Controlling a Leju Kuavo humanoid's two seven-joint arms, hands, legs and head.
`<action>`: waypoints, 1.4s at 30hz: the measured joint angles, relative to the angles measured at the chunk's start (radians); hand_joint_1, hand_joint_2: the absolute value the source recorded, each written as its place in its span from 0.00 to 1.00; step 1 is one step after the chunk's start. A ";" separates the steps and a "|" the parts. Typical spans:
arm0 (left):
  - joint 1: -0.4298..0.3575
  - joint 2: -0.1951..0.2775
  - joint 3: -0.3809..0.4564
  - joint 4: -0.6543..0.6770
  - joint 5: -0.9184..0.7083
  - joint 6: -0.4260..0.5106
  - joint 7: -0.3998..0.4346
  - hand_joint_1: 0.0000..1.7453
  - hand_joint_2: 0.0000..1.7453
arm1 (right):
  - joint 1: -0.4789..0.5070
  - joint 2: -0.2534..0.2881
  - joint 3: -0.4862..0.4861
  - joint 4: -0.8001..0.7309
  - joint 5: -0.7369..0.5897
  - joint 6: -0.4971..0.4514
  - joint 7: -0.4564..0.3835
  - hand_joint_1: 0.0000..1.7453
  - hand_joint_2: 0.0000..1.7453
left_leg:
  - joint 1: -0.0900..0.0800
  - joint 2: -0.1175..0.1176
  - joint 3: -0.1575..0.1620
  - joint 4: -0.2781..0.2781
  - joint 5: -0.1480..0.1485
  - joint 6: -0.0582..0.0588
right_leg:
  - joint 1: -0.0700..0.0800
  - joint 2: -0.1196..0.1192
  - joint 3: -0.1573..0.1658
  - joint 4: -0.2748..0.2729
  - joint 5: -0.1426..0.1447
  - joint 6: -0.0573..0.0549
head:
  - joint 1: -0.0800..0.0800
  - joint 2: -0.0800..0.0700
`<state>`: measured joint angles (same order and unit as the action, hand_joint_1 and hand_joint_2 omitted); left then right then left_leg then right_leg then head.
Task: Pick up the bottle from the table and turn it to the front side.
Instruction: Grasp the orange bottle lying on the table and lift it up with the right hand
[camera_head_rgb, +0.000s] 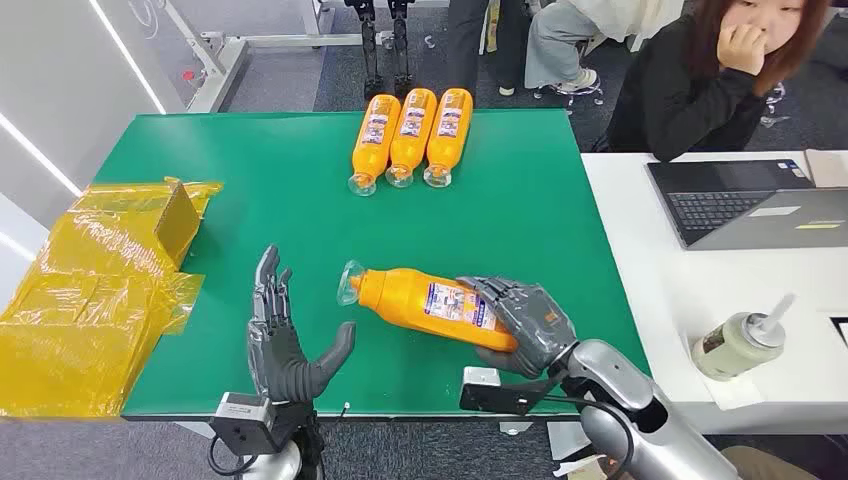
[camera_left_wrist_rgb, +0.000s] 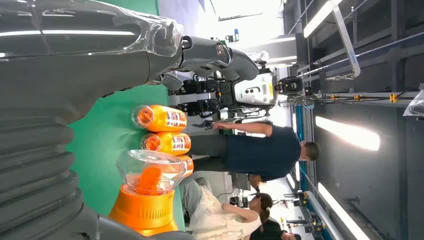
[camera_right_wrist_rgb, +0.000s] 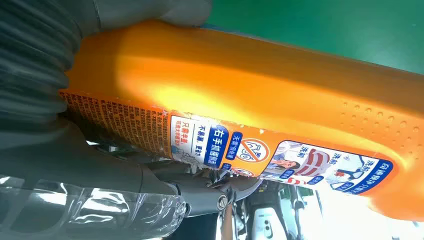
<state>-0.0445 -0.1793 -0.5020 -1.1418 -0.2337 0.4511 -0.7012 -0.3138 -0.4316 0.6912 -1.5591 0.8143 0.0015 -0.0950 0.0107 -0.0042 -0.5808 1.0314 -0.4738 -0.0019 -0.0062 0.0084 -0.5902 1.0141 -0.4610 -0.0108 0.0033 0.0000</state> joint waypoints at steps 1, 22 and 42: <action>0.000 0.000 0.002 0.000 0.000 -0.003 0.000 0.00 1.00 | 0.004 0.004 0.000 -0.004 0.003 -0.003 0.001 1.00 1.00 | 0.000 0.000 0.000 0.000 0.000 0.000 | 0.000 0.000 0.000 0.000 0.000 0.000 | 0.000 0.000; 0.006 -0.059 0.091 0.004 0.155 -0.345 0.000 0.00 1.00 | 0.226 0.171 -0.048 -0.158 0.209 -0.070 0.014 1.00 1.00 | 0.000 0.000 -0.003 0.000 0.000 0.000 | 0.000 0.000 -0.003 0.000 -0.001 -0.001 | 0.000 0.000; 0.016 -0.068 0.131 -0.031 0.332 -0.611 0.096 1.00 1.00 | 0.327 0.354 -0.098 -0.184 0.246 -0.007 -0.021 1.00 1.00 | 0.000 0.000 -0.003 0.000 0.000 0.000 | 0.000 0.000 -0.003 0.000 -0.001 -0.001 | 0.000 0.000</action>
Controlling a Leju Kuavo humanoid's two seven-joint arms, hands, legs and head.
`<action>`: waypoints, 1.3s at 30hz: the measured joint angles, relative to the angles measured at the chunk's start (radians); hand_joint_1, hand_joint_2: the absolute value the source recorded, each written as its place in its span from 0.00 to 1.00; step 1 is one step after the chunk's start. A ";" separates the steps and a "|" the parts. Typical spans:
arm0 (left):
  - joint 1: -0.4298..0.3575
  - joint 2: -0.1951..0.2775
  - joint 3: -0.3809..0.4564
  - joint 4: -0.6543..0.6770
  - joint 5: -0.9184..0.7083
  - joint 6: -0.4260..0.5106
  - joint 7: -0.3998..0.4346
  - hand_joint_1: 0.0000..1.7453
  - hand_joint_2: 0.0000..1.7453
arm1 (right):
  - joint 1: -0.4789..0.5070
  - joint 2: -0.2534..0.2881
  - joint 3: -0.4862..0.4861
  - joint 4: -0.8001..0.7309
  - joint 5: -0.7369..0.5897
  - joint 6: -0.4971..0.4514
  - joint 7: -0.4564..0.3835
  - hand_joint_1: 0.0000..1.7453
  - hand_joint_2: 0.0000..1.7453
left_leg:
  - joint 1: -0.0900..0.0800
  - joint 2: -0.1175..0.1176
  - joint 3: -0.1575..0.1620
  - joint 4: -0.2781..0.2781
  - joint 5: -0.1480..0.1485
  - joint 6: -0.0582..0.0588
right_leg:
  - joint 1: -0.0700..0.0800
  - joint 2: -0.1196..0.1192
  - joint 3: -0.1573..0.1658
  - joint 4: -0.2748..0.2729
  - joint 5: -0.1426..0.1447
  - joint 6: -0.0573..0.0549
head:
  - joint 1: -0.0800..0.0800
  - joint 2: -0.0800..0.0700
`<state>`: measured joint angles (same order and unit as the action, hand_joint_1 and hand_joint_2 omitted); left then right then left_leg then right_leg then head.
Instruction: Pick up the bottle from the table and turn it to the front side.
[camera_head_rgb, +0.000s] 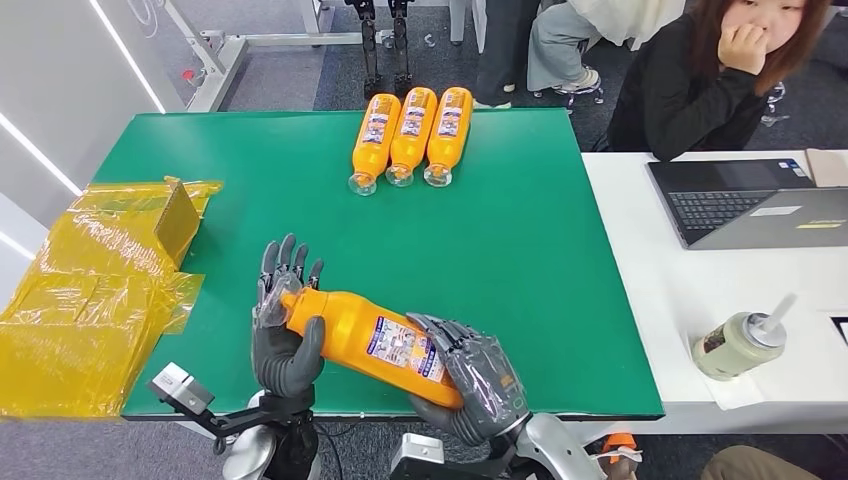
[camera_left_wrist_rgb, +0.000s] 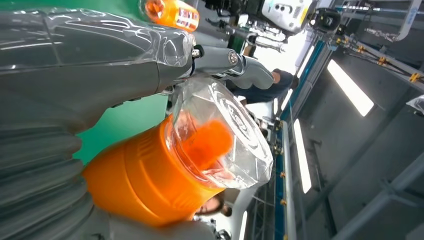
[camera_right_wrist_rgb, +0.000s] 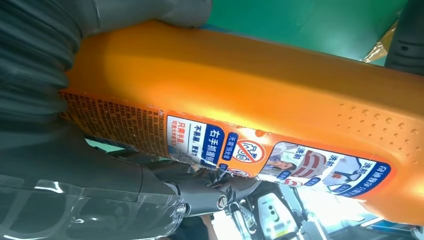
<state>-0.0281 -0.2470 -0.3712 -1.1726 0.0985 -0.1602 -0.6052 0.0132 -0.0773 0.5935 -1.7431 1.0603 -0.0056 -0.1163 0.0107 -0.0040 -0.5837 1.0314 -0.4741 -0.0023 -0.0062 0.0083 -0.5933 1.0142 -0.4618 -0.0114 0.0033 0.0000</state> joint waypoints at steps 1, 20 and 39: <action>0.001 0.000 0.002 -0.003 0.006 -0.010 0.002 1.00 1.00 | 0.003 0.006 -0.002 -0.002 0.004 0.004 0.000 1.00 1.00 | 0.000 0.000 0.000 0.000 0.000 0.000 | 0.000 0.000 0.000 0.000 0.000 0.000 | 0.000 0.000; 0.002 0.000 0.011 -0.030 0.024 -0.046 0.016 1.00 1.00 | 0.039 0.038 -0.019 -0.011 0.021 0.021 0.000 0.54 1.00 | 0.000 0.000 0.000 0.000 0.000 0.000 | 0.000 0.000 0.000 0.000 0.000 0.000 | 0.000 0.000; 0.001 0.000 0.011 -0.030 0.032 -0.059 0.019 0.99 1.00 | 0.039 0.042 -0.018 -0.013 0.011 -0.003 -0.030 0.00 1.00 | 0.000 0.000 0.000 0.000 0.000 0.000 | 0.000 0.000 0.000 0.000 0.000 0.000 | 0.000 0.000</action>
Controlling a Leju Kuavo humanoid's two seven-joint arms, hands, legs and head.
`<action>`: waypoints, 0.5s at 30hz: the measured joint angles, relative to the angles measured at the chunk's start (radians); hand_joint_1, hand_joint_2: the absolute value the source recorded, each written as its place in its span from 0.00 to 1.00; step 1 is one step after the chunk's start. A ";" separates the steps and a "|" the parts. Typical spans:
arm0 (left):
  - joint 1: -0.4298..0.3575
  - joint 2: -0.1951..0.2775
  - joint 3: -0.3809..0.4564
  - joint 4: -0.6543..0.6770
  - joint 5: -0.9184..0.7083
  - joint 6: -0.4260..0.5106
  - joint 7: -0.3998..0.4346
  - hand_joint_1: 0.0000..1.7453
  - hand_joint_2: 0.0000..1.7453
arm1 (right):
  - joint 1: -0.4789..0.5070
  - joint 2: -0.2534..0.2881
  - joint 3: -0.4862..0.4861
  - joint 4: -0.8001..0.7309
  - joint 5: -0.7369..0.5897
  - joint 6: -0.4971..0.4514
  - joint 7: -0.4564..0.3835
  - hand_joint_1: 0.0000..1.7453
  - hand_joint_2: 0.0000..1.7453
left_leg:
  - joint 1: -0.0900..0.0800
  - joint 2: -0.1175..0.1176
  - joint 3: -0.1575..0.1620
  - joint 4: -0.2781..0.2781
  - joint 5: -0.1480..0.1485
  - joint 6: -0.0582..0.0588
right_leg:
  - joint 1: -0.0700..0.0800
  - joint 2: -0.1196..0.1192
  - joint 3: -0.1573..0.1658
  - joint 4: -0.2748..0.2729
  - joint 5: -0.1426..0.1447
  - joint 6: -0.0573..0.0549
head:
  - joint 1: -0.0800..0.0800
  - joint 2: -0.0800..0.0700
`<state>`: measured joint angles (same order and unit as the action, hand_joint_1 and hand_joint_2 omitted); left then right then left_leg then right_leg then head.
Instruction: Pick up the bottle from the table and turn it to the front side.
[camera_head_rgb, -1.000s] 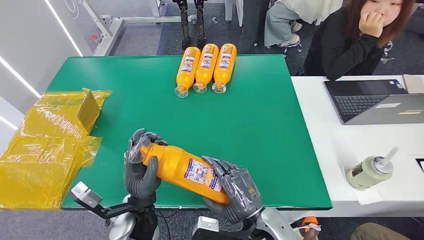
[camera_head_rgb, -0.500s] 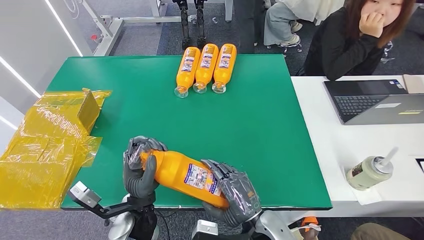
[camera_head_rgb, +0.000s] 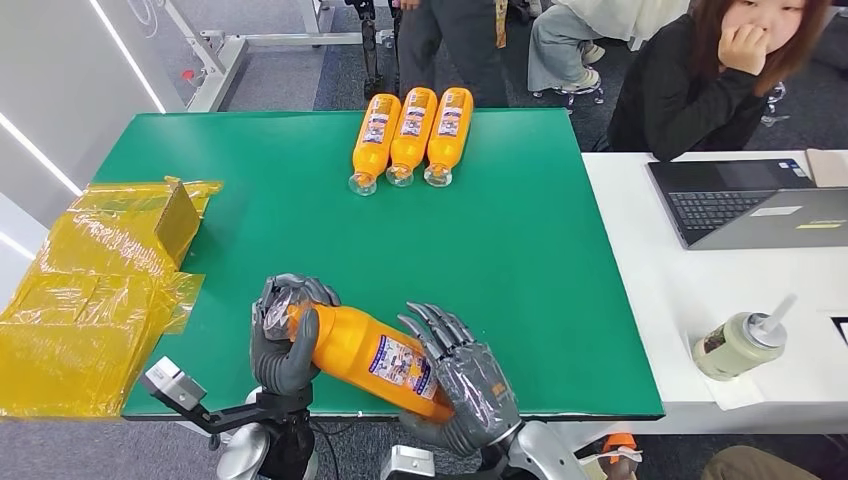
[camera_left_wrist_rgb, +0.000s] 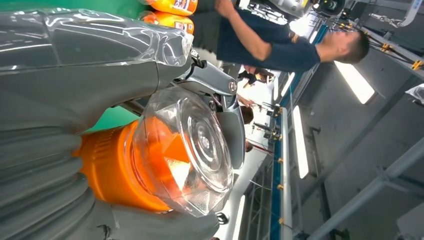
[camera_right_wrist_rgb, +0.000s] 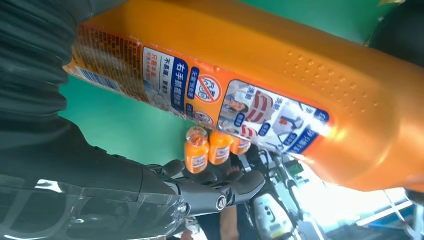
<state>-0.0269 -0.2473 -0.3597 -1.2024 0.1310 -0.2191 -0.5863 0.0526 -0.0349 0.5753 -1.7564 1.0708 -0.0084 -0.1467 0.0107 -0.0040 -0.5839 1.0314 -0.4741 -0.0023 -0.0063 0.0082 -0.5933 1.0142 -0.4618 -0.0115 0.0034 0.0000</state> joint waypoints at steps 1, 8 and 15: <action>0.000 0.000 0.001 0.000 0.010 -0.007 0.001 0.99 1.00 | 0.000 -0.002 0.000 0.003 -0.010 -0.011 -0.009 0.00 1.00 | 0.000 0.000 0.000 0.000 0.000 0.000 | 0.000 0.000 0.000 0.000 0.000 0.000 | 0.000 0.000; 0.007 0.008 0.056 -0.028 0.137 -0.093 0.026 0.98 1.00 | -0.001 -0.038 0.005 0.027 -0.087 -0.083 -0.059 0.00 1.00 | 0.000 0.000 0.000 0.000 0.000 0.000 | 0.000 0.000 0.000 0.000 0.000 0.000 | 0.000 0.000; 0.003 0.039 0.137 -0.110 0.199 -0.106 0.046 1.00 1.00 | -0.025 -0.067 0.008 0.051 -0.139 -0.097 -0.089 0.00 1.00 | 0.000 0.000 0.000 0.000 0.001 -0.001 | 0.000 0.000 0.000 0.000 0.000 0.000 | 0.000 0.000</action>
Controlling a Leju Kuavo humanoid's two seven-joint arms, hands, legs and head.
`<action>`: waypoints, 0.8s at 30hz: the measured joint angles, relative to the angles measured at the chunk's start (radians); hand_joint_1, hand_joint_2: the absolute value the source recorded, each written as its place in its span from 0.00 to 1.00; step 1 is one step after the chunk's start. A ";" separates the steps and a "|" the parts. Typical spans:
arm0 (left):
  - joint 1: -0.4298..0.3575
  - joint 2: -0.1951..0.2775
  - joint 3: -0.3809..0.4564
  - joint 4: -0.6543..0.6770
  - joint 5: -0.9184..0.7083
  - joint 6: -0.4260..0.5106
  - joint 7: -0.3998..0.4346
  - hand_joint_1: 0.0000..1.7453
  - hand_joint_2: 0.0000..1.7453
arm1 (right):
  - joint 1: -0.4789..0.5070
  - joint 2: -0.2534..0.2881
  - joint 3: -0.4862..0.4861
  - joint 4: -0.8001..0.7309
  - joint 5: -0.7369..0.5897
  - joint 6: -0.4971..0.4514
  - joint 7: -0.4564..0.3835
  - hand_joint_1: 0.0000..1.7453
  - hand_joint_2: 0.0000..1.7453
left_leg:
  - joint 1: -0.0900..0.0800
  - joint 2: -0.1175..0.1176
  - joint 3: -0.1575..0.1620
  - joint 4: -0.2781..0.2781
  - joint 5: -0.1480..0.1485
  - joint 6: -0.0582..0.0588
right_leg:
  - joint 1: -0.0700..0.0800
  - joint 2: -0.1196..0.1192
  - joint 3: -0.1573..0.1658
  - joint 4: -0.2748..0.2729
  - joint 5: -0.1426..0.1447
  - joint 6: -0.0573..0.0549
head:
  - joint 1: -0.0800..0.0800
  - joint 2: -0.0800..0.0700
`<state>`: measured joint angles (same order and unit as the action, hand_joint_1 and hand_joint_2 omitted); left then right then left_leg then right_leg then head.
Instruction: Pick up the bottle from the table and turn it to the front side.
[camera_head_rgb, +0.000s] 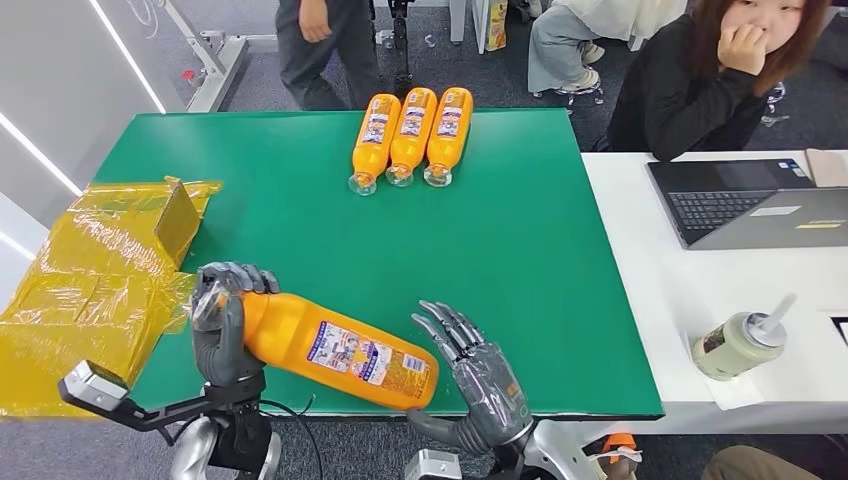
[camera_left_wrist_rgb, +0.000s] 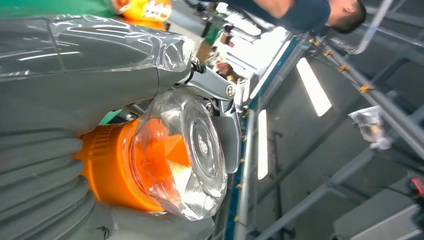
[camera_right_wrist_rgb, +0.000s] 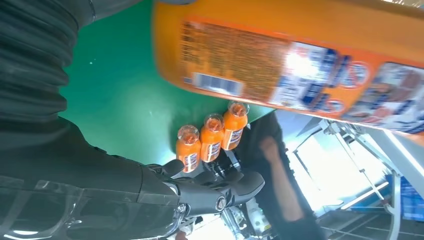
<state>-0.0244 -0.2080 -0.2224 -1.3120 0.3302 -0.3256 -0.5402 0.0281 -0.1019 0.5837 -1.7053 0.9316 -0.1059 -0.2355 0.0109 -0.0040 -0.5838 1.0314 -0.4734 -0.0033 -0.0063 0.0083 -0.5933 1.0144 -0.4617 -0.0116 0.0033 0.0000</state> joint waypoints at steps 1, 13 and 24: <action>-0.001 0.005 0.010 -0.008 0.012 -0.003 0.002 1.00 1.00 | -0.002 -0.006 0.000 0.004 -0.009 -0.004 -0.007 0.00 1.00 | 0.000 0.000 0.000 0.000 0.000 0.000 | 0.000 0.000 0.000 0.000 0.000 0.000 | 0.000 0.000; -0.063 0.114 0.158 -0.047 -0.016 0.060 -0.009 0.98 1.00 | -0.010 -0.074 0.009 0.032 -0.070 -0.053 -0.034 0.00 1.00 | 0.000 0.000 0.000 0.000 0.001 -0.001 | 0.000 0.000 0.000 0.000 0.000 0.000 | 0.000 0.000; -0.290 0.308 0.285 0.153 -0.386 0.312 -0.084 0.93 1.00 | -0.033 -0.094 0.010 0.042 -0.126 -0.064 -0.026 0.00 1.00 | 0.001 0.000 0.000 0.000 0.004 -0.005 | 0.000 0.000 -0.002 0.003 0.002 -0.002 | 0.000 0.000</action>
<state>-0.3144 0.1004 0.0630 -1.1590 -0.0557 -0.0141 -0.6238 -0.0053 -0.1955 0.5936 -1.6637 0.8060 -0.1699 -0.2618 0.0117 -0.0040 -0.5838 1.0312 -0.4695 -0.0083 -0.0059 0.0087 -0.5950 1.0172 -0.4600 -0.0141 0.0034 0.0000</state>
